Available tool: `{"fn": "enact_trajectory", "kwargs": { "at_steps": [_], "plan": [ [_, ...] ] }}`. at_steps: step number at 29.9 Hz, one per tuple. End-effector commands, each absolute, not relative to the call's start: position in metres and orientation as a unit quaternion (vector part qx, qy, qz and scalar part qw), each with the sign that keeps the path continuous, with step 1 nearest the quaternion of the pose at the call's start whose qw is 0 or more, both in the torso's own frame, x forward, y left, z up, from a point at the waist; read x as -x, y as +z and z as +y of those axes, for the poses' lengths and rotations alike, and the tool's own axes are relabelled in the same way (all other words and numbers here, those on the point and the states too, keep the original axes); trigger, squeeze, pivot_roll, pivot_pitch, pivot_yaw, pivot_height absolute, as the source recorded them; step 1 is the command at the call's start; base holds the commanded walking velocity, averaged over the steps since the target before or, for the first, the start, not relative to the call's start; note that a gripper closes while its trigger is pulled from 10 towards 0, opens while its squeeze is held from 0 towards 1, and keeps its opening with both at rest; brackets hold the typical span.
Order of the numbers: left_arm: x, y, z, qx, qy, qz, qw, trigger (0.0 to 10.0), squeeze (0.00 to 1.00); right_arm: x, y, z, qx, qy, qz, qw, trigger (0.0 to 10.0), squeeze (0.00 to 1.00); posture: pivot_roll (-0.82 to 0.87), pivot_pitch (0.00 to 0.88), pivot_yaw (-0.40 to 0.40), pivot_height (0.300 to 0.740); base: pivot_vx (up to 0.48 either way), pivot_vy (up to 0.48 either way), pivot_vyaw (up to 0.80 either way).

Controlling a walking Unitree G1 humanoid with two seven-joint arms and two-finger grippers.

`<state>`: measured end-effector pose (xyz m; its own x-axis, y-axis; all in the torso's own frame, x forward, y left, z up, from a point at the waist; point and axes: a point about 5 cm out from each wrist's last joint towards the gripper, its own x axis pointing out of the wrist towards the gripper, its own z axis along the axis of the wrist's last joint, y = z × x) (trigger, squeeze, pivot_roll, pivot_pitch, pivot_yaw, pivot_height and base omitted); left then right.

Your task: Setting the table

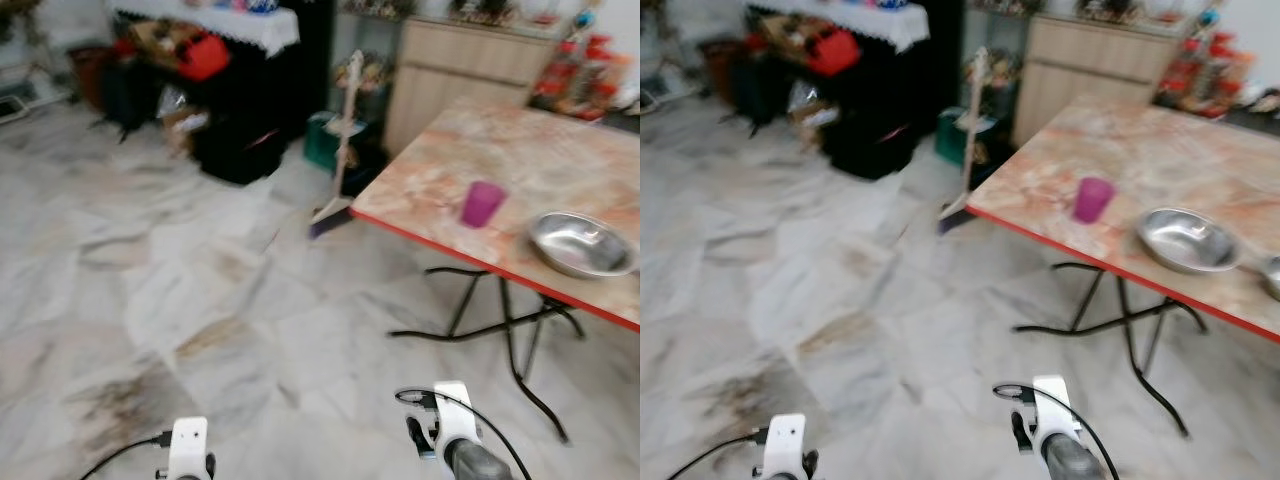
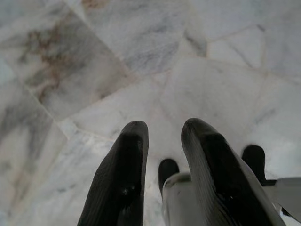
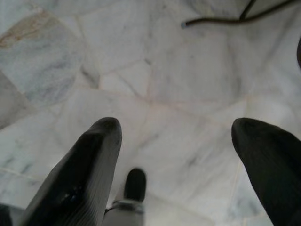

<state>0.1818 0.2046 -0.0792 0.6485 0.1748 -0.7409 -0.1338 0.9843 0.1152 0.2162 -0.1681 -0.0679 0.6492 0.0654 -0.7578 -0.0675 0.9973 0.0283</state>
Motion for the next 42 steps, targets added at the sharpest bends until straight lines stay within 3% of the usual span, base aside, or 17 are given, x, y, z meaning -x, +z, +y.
{"fn": "enact_trajectory", "kwargs": {
  "at_steps": [1,26,42],
  "plan": [
    [-0.182,-0.080,0.200,-0.022,0.082,0.414,0.906,10.0,0.00,-0.218,-0.067,-0.175,0.008,0.031,0.417,0.908,10.0,0.00,0.01,0.000,-0.037,0.740,0.000,-0.480,-0.72],
    [-0.180,-0.080,0.204,-0.018,0.084,0.410,0.908,10.0,0.00,-0.214,-0.069,-0.167,-0.001,0.035,0.417,0.908,10.0,0.00,0.03,0.000,-0.024,0.740,0.000,-0.019,-0.72],
    [-0.193,-0.073,0.199,-0.006,0.077,0.378,0.922,10.0,0.00,-0.218,-0.067,-0.166,-0.006,0.033,0.408,0.912,10.0,0.00,0.04,0.000,-0.027,0.740,0.000,0.000,0.00]
  ]
}}
